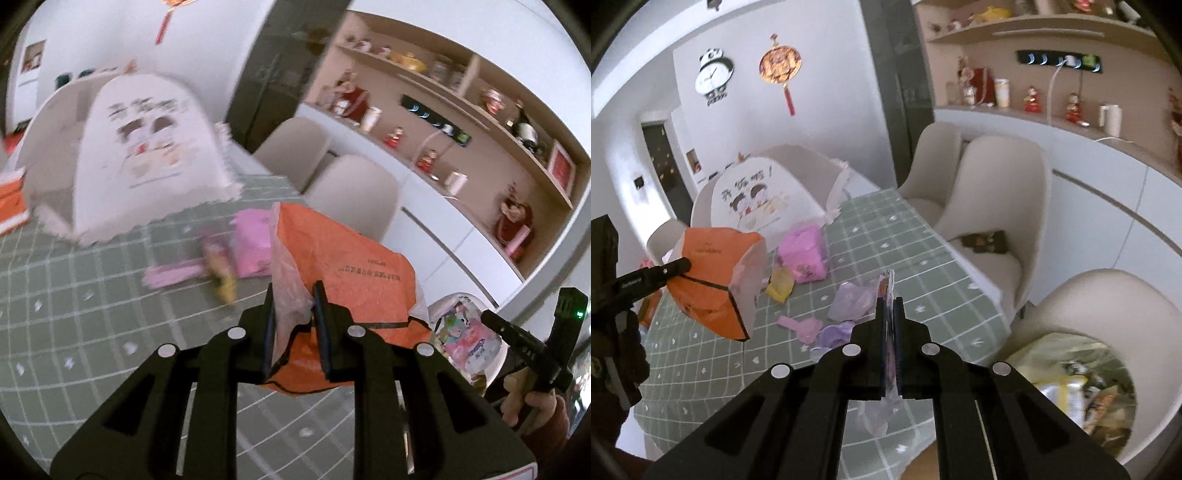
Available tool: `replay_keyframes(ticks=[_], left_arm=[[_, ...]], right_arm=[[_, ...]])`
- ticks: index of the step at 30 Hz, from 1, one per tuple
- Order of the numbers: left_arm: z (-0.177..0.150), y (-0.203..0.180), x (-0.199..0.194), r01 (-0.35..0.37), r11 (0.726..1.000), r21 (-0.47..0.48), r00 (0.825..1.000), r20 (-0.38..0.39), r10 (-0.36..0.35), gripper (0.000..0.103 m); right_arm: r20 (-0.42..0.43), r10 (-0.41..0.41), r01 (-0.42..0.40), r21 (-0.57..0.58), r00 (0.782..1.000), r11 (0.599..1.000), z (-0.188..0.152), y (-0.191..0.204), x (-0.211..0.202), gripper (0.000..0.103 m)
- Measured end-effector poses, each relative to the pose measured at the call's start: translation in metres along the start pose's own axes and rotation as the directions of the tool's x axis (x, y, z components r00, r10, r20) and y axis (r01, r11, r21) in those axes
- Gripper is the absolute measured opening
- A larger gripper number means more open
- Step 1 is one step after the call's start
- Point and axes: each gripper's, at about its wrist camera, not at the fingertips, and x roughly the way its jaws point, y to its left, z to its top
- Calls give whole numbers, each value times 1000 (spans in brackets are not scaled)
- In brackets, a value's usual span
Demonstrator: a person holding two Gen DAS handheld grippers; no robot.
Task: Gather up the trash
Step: 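Open the left gripper over the bin dropping the orange bag while the right gripper carries the wrapper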
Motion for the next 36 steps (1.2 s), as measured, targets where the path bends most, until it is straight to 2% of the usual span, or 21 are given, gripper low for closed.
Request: replay_keyframes(ticks=[3, 6, 11, 16, 20, 24, 27, 29, 32, 36], left_arm=[[6, -32, 8, 35, 999, 39, 999, 12, -35, 18], [8, -57, 17, 46, 997, 59, 999, 20, -47, 18], [-2, -60, 16, 29, 999, 26, 999, 21, -30, 18], [-21, -24, 3, -73, 997, -37, 997, -12, 73, 18], [-37, 12, -9, -157, 984, -85, 987, -45, 154, 18], [-53, 38, -17, -212, 969, -130, 976, -75, 204, 18], [-67, 52, -21, -231, 961, -155, 971, -101, 217, 18], [-75, 58, -22, -234, 958, -164, 969, -119, 216, 18], [-84, 64, -20, -232, 956, -177, 967, -148, 207, 18], [-89, 65, -19, -219, 960, -176, 968, -161, 191, 18]], right_arm=[[32, -18, 17, 27, 999, 999, -1, -24, -19, 6], [43, 15, -19, 91, 999, 996, 0, -45, -24, 6], [13, 79, -80, 83, 997, 993, -4, -45, -6, 6], [-61, 148, -146, 38, 987, 989, -22, -14, 36, 6], [-125, 176, -180, -18, 976, 983, -58, 12, 77, 6], [-200, 179, -189, -36, 963, 981, -90, 25, 100, 6], [-233, 196, -205, -16, 953, 979, -102, 26, 107, 7], [-284, 193, -205, -14, 939, 979, -108, 29, 114, 7], [-310, 167, -185, -29, 936, 982, -112, 31, 119, 10], [-336, 155, -162, 9, 929, 987, -114, 25, 128, 14]])
